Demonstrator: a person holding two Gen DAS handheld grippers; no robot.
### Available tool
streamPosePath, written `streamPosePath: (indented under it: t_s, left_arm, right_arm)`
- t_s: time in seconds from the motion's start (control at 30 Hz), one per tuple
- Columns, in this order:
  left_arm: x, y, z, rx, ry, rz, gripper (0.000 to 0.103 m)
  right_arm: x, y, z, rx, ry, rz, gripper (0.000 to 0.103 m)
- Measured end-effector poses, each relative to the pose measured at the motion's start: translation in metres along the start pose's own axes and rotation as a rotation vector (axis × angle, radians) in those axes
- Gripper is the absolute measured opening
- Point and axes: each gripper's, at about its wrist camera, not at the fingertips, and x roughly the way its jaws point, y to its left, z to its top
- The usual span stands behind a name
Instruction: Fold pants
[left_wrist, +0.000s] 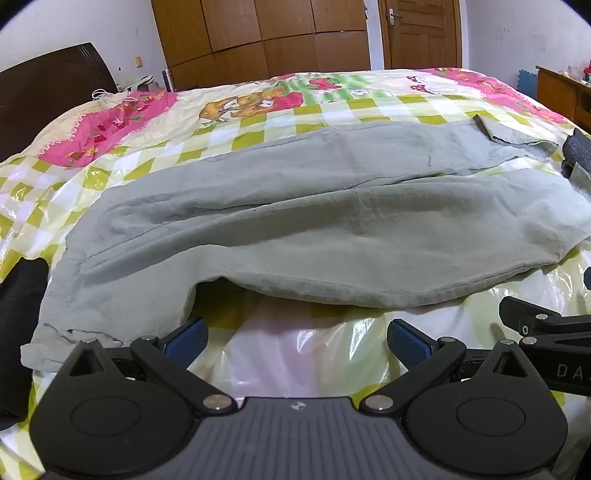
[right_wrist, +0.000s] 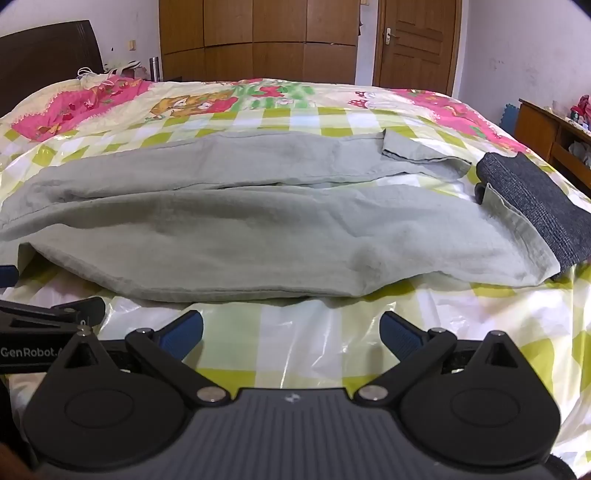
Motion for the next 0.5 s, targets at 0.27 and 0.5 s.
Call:
streamPosePath:
  t_s: [0.27, 0.5]
  left_arm:
    - [0.0001, -0.0003, -0.0004, 0.002, 0.002, 0.001, 0.103]
    - [0.0005, -0.0003, 0.0, 0.004, 0.004, 0.003, 0.103]
  right_arm:
    - [-0.0003, 0.0009, 0.0, 0.001, 0.0, 0.001, 0.101]
    - [0.0002, 0.0009, 0.0, -0.002, 0.002, -0.001, 0.1]
